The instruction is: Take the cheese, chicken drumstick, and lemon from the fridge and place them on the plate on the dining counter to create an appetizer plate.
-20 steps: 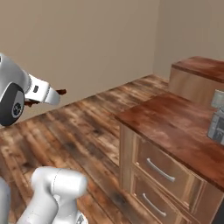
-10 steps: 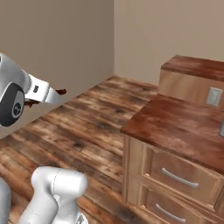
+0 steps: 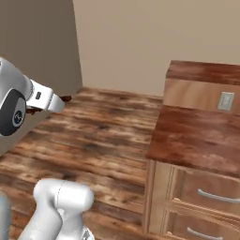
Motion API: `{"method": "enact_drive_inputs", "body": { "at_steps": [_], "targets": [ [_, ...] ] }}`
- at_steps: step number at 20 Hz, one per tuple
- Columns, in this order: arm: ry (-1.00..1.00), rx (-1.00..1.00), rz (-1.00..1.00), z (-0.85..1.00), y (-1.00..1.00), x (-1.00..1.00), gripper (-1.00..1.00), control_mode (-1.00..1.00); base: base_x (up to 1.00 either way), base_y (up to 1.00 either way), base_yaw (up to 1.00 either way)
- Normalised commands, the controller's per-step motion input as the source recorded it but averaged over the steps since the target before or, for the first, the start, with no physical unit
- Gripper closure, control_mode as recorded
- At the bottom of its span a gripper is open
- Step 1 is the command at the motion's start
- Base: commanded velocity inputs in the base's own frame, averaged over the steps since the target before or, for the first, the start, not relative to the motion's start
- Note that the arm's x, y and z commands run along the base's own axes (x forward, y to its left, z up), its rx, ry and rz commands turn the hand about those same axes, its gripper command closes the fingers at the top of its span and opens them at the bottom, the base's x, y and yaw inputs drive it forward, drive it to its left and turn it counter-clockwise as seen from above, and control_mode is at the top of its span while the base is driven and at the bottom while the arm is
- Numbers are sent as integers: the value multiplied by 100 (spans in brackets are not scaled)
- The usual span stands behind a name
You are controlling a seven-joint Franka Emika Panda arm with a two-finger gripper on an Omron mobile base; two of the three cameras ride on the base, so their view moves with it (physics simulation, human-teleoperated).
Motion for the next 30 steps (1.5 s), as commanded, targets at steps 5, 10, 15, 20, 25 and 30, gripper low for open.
{"method": "enact_drive_inputs", "body": {
  "at_steps": [5,10,15,20,25,30],
  "targets": [
    [0,0,0,0,0,0,100,100,82,93,-49],
    [0,0,0,0,0,0,100,100,86,96,-50],
    [0,0,0,0,0,0,100,100,81,94,-52],
    [0,0,0,0,0,0,100,100,71,92,-54],
    [0,0,0,0,0,0,100,100,73,95,-55],
    [0,0,0,0,0,0,100,100,70,96,-54]
  ]
}}
